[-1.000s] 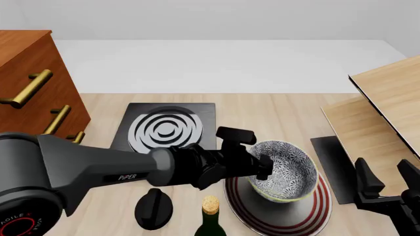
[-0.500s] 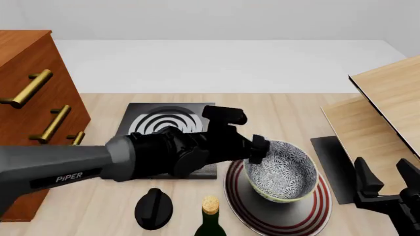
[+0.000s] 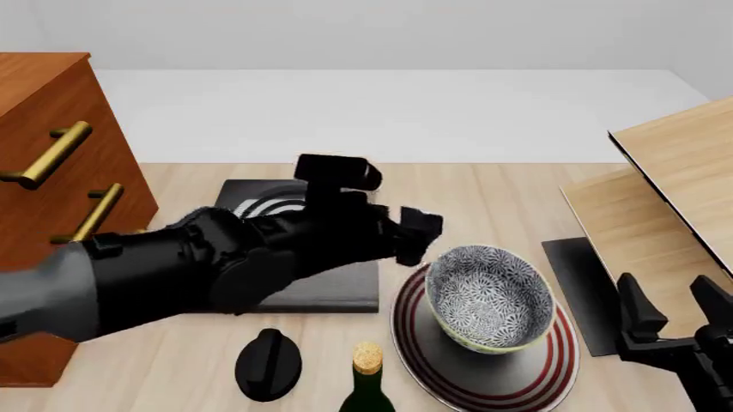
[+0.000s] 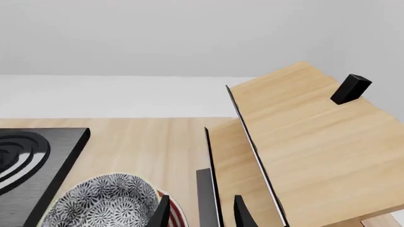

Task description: Pick up the akita bowl and put it on the plate.

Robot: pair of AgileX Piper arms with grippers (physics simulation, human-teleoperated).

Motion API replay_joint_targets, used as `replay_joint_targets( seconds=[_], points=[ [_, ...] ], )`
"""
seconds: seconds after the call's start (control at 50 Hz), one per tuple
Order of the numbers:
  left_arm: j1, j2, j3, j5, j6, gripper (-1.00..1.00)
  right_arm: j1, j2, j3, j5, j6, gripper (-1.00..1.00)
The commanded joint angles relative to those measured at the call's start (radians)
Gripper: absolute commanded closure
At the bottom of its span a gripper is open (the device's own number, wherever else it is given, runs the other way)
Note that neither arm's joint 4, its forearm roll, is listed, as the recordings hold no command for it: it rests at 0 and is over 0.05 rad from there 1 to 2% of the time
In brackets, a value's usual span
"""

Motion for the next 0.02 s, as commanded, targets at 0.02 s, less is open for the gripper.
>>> replay_joint_targets(
  seconds=[0.02],
  points=[
    [0.028, -0.162, 0.092, -0.012, 0.010, -1.00, 0.000, -0.005, 0.000, 0.005, -0.004, -1.00]
  ],
)
